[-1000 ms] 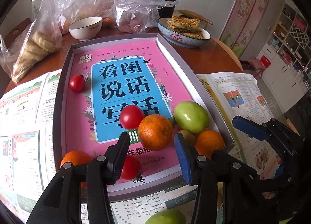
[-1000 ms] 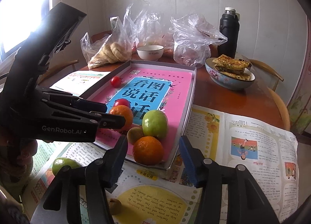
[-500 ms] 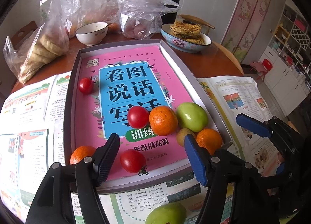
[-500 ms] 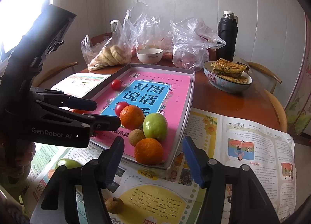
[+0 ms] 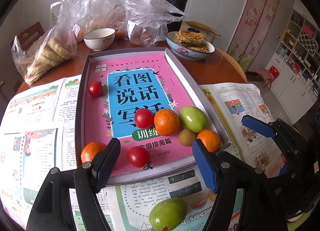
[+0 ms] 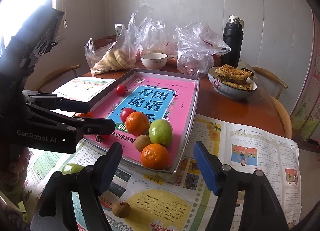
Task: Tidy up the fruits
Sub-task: 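Withdraw both open tools from the workbook back toward the newspaper, then close the left tool on the large green guava while the right tool grasps the brown kiwi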
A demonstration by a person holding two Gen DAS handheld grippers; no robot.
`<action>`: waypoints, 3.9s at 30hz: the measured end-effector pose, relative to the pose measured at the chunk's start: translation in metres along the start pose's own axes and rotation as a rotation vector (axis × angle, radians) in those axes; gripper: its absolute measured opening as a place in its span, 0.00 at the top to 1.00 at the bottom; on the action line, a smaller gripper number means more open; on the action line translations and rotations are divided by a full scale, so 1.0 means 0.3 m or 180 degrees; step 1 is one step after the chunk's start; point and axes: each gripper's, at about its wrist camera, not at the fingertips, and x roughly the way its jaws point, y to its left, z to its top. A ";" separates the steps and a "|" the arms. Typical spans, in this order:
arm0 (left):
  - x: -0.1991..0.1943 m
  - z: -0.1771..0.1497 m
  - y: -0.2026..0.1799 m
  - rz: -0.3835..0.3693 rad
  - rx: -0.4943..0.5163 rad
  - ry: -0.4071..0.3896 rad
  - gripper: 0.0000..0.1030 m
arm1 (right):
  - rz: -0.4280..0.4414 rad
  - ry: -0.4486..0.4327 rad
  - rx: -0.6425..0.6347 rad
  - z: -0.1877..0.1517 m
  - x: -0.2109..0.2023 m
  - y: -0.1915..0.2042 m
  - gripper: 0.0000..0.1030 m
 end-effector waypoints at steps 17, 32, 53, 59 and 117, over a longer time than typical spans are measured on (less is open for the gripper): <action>-0.083 -0.048 0.024 0.0048 -0.0027 -0.0090 0.26 | -0.0032 -0.0077 -0.0051 0.000 -0.059 0.023 0.23; -0.121 -0.112 0.041 0.0046 -0.0020 -0.0089 0.26 | 0.0018 -0.0048 -0.0060 -0.034 -0.089 0.043 0.21; -0.151 -0.184 0.032 0.0004 0.0130 -0.0010 0.26 | 0.0038 -0.0033 -0.0106 -0.061 -0.120 0.066 0.21; -0.152 -0.205 0.021 0.0004 0.0191 0.0026 0.26 | 0.0061 0.0038 -0.0129 -0.088 -0.114 0.077 0.21; -0.018 -0.283 -0.023 -0.0075 0.0303 0.0331 0.26 | 0.0373 0.0628 -0.0141 -0.215 0.034 0.115 0.56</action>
